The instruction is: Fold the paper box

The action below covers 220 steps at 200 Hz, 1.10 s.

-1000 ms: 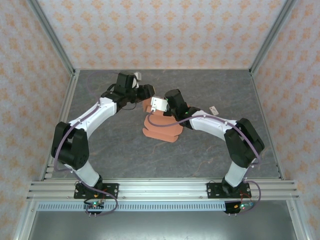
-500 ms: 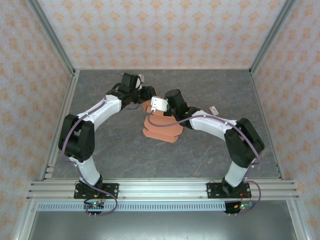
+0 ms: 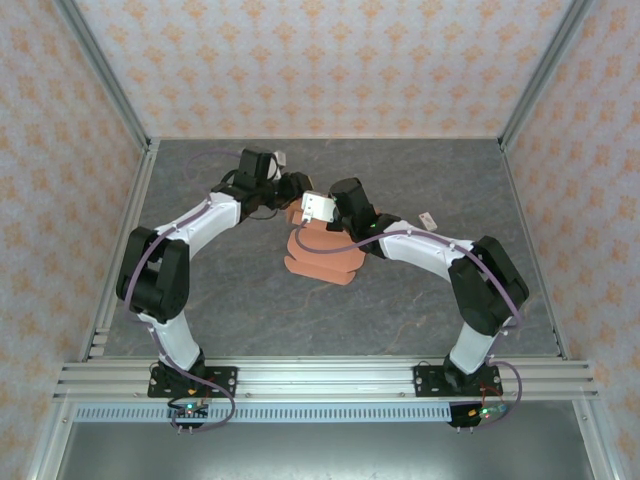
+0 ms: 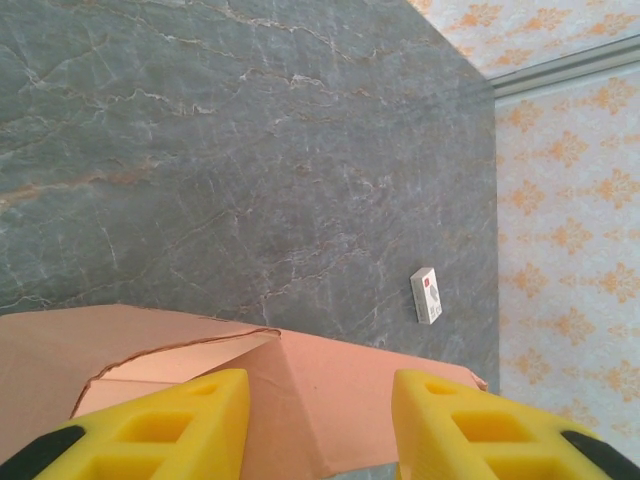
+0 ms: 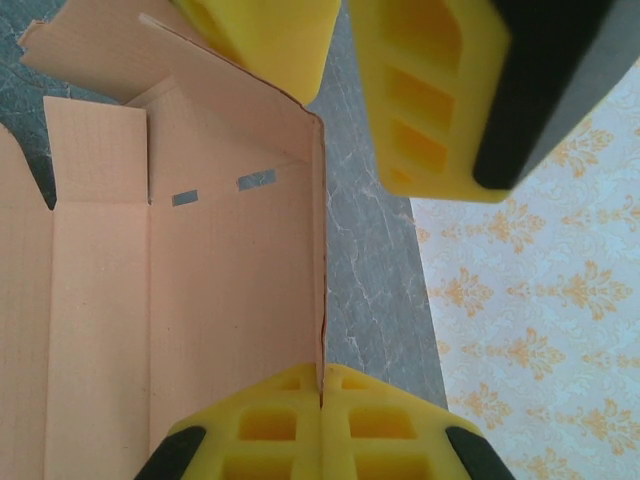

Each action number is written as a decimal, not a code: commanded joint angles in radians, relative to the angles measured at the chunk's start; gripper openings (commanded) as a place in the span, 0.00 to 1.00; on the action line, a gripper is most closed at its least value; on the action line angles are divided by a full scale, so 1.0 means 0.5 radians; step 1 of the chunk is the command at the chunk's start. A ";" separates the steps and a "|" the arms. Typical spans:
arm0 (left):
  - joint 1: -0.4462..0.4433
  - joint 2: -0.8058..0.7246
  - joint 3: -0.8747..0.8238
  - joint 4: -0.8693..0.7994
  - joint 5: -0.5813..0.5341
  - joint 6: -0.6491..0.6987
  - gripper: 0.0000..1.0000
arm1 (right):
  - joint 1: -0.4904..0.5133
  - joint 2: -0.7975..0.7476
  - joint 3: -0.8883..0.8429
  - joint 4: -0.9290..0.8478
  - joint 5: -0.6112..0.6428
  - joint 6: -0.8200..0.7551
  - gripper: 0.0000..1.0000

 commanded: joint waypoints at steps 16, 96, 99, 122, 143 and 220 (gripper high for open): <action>-0.013 0.051 -0.092 0.136 0.078 -0.091 0.43 | 0.010 -0.015 -0.002 0.065 0.035 0.032 0.00; -0.023 0.109 -0.056 0.203 0.086 -0.210 0.38 | 0.013 0.013 0.027 0.048 0.002 0.076 0.00; -0.022 0.109 -0.056 0.208 0.085 -0.216 0.37 | 0.013 0.011 0.031 0.043 -0.002 0.079 0.00; -0.023 0.132 -0.067 0.286 0.088 -0.310 0.34 | 0.006 0.002 0.045 -0.001 -0.051 0.119 0.00; -0.023 0.146 -0.100 0.414 0.088 -0.440 0.31 | 0.003 0.006 0.053 -0.026 -0.073 0.145 0.00; -0.017 0.101 -0.108 0.333 -0.024 -0.382 0.29 | -0.033 -0.013 0.056 -0.091 -0.092 0.186 0.00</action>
